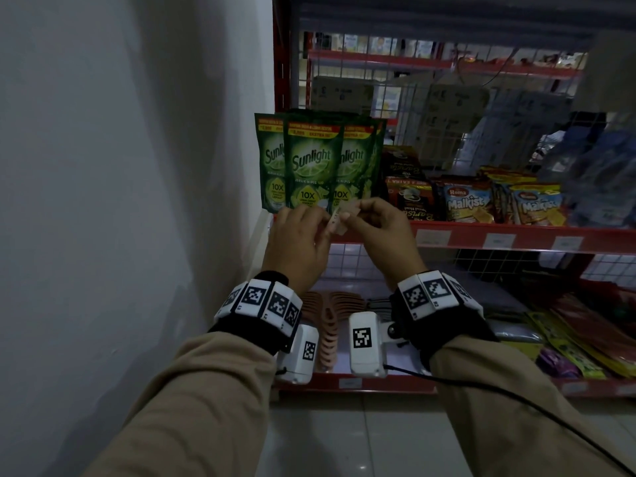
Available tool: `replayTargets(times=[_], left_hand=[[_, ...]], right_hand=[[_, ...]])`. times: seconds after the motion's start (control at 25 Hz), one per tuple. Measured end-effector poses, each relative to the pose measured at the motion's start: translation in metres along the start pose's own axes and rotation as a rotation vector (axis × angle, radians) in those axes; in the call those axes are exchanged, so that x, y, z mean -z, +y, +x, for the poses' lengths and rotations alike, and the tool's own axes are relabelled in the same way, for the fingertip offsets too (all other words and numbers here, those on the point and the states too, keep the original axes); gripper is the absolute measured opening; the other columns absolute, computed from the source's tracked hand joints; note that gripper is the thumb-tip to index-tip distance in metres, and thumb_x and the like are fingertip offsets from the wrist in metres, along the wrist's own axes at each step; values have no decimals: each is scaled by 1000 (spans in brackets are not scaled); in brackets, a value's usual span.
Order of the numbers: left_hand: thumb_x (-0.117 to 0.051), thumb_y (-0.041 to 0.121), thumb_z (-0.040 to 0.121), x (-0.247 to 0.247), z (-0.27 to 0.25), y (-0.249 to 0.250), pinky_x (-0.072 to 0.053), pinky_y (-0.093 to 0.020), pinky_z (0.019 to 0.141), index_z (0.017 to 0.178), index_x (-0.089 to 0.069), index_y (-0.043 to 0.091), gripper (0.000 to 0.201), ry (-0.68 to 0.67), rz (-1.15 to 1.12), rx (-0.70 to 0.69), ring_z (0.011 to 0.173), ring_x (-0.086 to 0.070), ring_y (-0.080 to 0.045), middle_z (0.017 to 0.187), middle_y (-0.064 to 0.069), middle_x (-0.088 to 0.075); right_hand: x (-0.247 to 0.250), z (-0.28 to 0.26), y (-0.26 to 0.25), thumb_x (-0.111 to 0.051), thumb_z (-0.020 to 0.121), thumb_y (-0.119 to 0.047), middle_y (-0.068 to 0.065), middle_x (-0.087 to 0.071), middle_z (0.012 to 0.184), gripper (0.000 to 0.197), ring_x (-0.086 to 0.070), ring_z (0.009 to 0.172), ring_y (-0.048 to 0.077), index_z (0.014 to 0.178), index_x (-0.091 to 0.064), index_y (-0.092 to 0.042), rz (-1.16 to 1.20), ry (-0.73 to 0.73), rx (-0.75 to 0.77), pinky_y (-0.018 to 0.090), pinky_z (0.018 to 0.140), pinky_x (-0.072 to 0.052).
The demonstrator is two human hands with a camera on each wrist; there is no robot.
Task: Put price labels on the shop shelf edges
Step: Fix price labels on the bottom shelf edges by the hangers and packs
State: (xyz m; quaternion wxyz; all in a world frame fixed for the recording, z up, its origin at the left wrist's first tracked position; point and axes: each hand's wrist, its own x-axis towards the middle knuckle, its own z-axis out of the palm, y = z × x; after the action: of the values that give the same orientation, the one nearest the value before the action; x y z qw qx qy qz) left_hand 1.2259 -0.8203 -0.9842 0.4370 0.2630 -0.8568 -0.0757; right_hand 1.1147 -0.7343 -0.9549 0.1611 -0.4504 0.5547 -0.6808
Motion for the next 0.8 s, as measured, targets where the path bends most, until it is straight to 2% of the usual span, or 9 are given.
replayTargets(times=[0.12, 0.2, 0.24, 0.32, 0.44, 0.48, 0.64, 0.72, 0.8], left_hand=[[-51, 26, 95, 3, 0, -2, -39, -41, 84, 103, -60, 9, 20, -38, 63, -48, 96, -45, -28, 104, -8, -59], [-51, 25, 96, 7, 0, -3, -39, -39, 83, 102, -60, 9, 20, -61, 93, -81, 95, -46, -28, 103, -8, -58], [-52, 24, 95, 8, 0, -4, -38, -37, 82, 101, -60, 9, 18, -73, 101, -89, 95, -46, -28, 102, -8, -58], [-54, 20, 92, 10, 0, -6, -39, -36, 80, 99, -60, 10, 14, -82, 116, -99, 96, -46, -27, 102, -8, -57], [-58, 20, 89, 13, -1, -7, -40, -34, 78, 96, -60, 12, 10, -63, 126, -101, 96, -47, -25, 99, -5, -57], [-58, 21, 89, 13, -1, -7, -39, -32, 79, 96, -59, 13, 11, -50, 127, -94, 96, -48, -24, 99, -4, -58], [-58, 26, 87, 14, -1, -11, -32, -34, 85, 100, -59, 17, 16, 42, 163, -43, 96, -51, -23, 99, -1, -61], [-58, 25, 87, 12, 0, -11, -32, -36, 87, 108, -58, 16, 23, 57, 113, -14, 98, -52, -24, 100, -1, -62], [-57, 24, 89, 11, 0, -11, -34, -39, 88, 117, -56, 16, 30, 48, 84, -1, 100, -51, -24, 102, -1, -62]], right_hand=[[5, 1, 1, -59, 89, -5, 3, -63, 90, 26, -62, 82, 18, 113, -61, -12, -305, -42, 201, 29, 72, -52], [11, 5, 0, -60, 89, -11, 1, -67, 92, 21, -58, 86, 21, 107, -67, -18, -651, -82, 361, 35, 76, -50], [13, 6, 0, -60, 89, -14, 0, -69, 91, 16, -58, 88, 21, 102, -69, -19, -753, -93, 390, 38, 77, -50], [17, 9, 1, -62, 88, -15, -3, -71, 88, 10, -63, 86, 15, 95, -69, -18, -741, -77, 358, 37, 78, -53], [19, 13, 5, -64, 87, -12, -11, -67, 83, 12, -62, 80, 0, 86, -64, -25, -571, 32, 267, 20, 71, -50], [19, 14, 6, -65, 87, -12, -12, -66, 83, 15, -61, 81, -2, 84, -63, -26, -528, 55, 250, 19, 71, -49], [12, 19, 11, -64, 87, -15, -6, -66, 88, 9, -61, 90, 8, 86, -63, -25, -543, 26, 229, 35, 80, -53], [8, 22, 14, -64, 87, -20, -1, -67, 90, 5, -59, 99, 21, 89, -65, -25, -604, -6, 219, 44, 87, -49], [6, 23, 17, -64, 87, -25, -1, -67, 90, 3, -57, 103, 26, 89, -65, -28, -632, -32, 210, 49, 92, -45]])
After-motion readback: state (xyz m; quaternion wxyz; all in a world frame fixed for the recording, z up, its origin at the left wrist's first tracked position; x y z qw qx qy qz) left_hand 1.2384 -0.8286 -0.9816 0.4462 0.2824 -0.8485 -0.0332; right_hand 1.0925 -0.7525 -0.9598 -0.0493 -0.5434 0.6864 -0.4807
